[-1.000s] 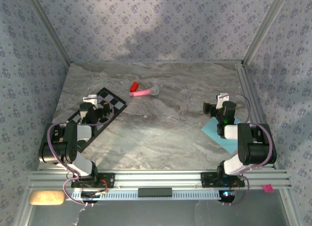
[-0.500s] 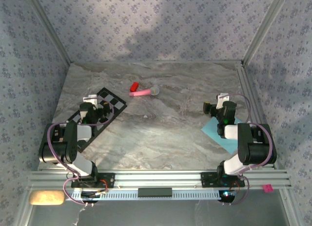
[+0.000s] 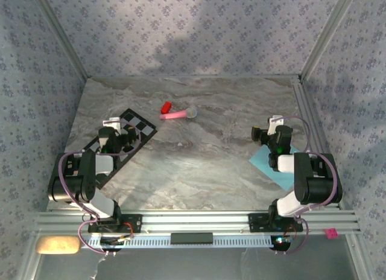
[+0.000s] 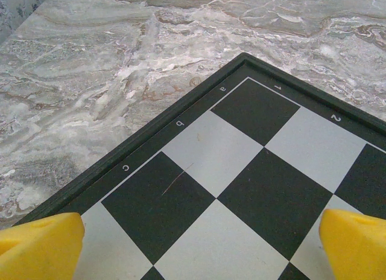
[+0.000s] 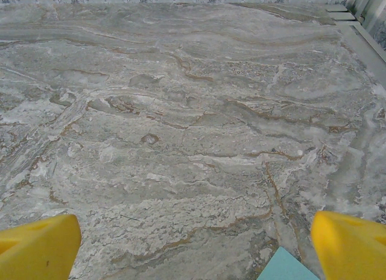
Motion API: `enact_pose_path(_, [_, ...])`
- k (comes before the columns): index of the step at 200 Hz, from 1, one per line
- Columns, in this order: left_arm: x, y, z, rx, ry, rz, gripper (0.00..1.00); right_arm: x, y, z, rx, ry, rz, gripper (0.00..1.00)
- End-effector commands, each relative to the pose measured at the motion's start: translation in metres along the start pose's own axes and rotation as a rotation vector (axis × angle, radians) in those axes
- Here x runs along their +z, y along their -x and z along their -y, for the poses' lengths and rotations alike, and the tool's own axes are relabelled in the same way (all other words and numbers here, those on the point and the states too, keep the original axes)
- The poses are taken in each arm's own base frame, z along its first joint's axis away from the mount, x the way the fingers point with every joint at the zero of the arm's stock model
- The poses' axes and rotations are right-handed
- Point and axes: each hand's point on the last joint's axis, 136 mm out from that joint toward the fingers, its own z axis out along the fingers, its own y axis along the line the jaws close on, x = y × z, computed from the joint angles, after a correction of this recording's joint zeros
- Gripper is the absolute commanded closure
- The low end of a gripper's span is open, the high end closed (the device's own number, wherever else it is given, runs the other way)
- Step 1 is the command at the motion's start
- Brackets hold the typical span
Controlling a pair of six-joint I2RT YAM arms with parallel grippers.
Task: Fold a paper plane with a square sheet of paper (pick it up from the middle)
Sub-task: Move the square sheet of paper to the center of the table.
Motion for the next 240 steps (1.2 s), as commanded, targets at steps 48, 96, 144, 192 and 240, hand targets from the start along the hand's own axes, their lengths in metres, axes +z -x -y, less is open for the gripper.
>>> enact_pose_path(48, [-0.005,0.026,-0.001,0.002,0.025,0.043,0.00,-0.008,0.011,0.000,0.009,0.000,-0.054,0.00])
enact_pose_path(96, [-0.034,0.055,-0.004,-0.094,0.031,0.017,0.00,-0.046,0.034,0.014,0.231,-0.051,-0.242,0.00])
enact_pose_path(144, [-0.076,0.047,-0.029,-0.524,0.137,-0.215,0.00,-0.080,-0.002,0.041,0.724,-0.097,-0.463,0.00])
enact_pose_path(192, [-0.093,0.050,0.032,-0.587,-0.212,-0.327,0.00,-0.086,-0.047,0.033,0.851,-0.082,-0.661,0.11])
enact_pose_path(240, [-0.104,0.035,0.066,-0.620,-0.311,-0.427,0.00,-0.092,-0.073,0.034,0.849,-0.135,-0.756,0.11])
